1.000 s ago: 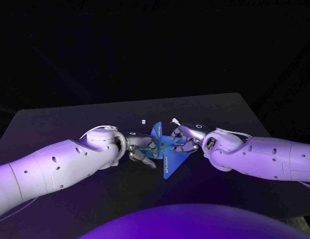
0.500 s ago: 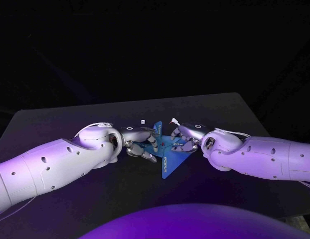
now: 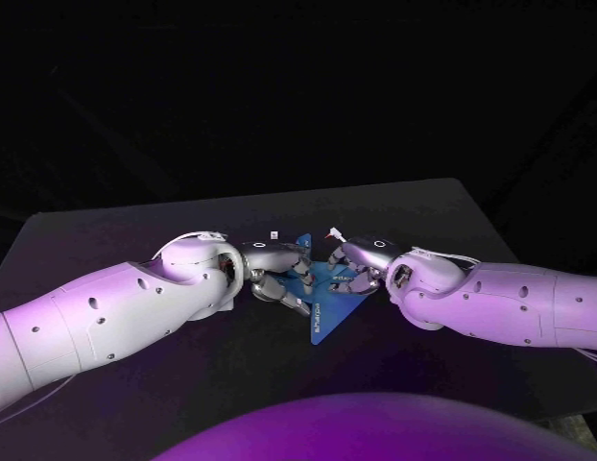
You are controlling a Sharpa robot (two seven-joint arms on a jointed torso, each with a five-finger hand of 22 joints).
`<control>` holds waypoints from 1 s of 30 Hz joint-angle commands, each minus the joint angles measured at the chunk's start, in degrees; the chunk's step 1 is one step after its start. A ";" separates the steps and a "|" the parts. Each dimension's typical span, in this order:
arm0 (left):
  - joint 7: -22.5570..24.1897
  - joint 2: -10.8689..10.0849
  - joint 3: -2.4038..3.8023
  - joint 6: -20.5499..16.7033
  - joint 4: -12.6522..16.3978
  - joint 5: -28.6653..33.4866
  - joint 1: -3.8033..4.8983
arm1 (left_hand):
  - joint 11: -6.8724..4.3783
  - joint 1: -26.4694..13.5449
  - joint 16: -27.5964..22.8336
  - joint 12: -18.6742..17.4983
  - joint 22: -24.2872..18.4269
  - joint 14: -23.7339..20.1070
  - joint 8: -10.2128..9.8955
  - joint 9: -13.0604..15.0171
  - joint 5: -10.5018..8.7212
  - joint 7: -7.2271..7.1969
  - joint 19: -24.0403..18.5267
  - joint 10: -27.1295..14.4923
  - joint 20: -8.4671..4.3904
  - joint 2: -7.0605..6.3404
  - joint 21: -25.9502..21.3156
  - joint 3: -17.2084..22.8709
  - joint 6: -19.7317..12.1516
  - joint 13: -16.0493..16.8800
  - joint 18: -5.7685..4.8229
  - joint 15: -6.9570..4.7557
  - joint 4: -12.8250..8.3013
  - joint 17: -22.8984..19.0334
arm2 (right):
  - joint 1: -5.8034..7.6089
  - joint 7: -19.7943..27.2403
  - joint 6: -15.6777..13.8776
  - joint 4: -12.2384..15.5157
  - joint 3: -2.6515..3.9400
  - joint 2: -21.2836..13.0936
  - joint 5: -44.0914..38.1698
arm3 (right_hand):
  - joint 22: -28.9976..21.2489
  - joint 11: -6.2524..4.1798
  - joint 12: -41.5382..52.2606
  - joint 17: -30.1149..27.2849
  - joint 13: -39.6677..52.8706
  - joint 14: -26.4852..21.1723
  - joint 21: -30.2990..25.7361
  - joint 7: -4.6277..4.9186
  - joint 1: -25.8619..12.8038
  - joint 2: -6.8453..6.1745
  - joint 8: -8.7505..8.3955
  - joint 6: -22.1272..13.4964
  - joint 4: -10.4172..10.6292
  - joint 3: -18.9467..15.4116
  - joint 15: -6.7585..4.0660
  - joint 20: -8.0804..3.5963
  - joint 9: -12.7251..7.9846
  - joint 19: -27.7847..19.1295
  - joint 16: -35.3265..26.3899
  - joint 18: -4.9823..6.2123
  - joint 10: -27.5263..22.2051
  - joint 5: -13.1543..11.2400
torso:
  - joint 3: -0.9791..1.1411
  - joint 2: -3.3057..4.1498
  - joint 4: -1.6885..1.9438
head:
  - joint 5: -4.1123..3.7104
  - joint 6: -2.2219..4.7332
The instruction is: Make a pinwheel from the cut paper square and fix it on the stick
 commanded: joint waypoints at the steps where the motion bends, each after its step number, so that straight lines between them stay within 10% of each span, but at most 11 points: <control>1: -0.84 0.92 0.04 5.05 -0.52 -2.23 0.26 | -0.86 -0.95 0.01 0.03 -0.08 -0.32 -0.26 -0.16 -0.30 0.26 -0.45 0.83 0.10 -0.31 -0.40 -0.23 0.53 0.04 0.84 -0.49 0.02 -0.09 | -0.15 -0.77 1.65 -0.04 -0.10 0.07 -1.09 | 6.15 -0.08 0.20 15.09 15.10 6.07 -0.28 -0.08 0.59 0.11 -0.04 0.38 0.40 -0.09 0.21 0.28 -0.05 -0.03 0.23 0.84 6.02 0.20 | 0.04 0.00 -0.01 | -0.10 0.00; 12: -1.37 4.38 -0.18 10.22 -3.69 -4.49 1.21 | -2.00 -3.84 -0.09 0.21 -0.11 -0.91 -0.74 -0.67 -0.31 2.45 -0.58 4.05 -0.03 -3.72 -0.48 3.29 0.88 0.23 1.47 -1.24 0.08 -0.14 | -0.15 -0.98 1.98 -0.12 -0.09 0.32 -1.25 | 6.17 -0.07 0.20 15.09 15.10 6.07 -0.25 -0.08 0.66 0.12 -0.04 0.39 0.44 -0.08 0.20 0.27 -0.06 -0.02 0.23 0.84 6.02 0.21 | 0.08 0.00 -0.04 | -0.26 0.00; 20: -0.47 5.84 -0.27 9.69 -5.81 -4.84 1.38 | -0.33 -4.45 -0.88 -0.20 -0.15 -3.26 -0.57 -0.43 -0.27 1.12 -0.74 0.74 -0.01 -6.16 -0.57 6.26 1.50 -0.09 1.35 -0.53 0.13 -0.73 | -0.14 -1.12 2.15 -0.11 -0.09 0.39 -1.31 | 6.17 -0.07 0.20 15.09 15.10 6.07 -0.27 -0.08 0.76 0.15 -0.02 0.42 0.47 -0.05 0.19 0.27 -0.08 -0.02 0.23 0.84 6.02 0.22 | 0.01 0.00 -0.01 | -0.37 0.00; 30: -0.08 6.87 -0.40 9.51 -7.37 -4.87 1.39 | -0.68 -4.82 -1.00 -0.28 -0.17 -3.40 -0.38 -0.09 -0.27 1.94 -0.80 -1.13 -0.02 -7.04 -0.59 7.73 2.06 -0.18 1.32 -0.65 0.15 -0.76 | -0.14 -1.23 2.23 -0.04 -0.09 0.38 -1.33 | 6.20 -0.06 0.20 15.09 15.10 6.07 -0.19 -0.08 0.83 0.17 -0.01 0.44 0.50 -0.02 0.19 0.26 -0.09 0.00 0.23 0.83 6.02 0.23 | 0.00 0.01 -0.02 | -0.51 0.00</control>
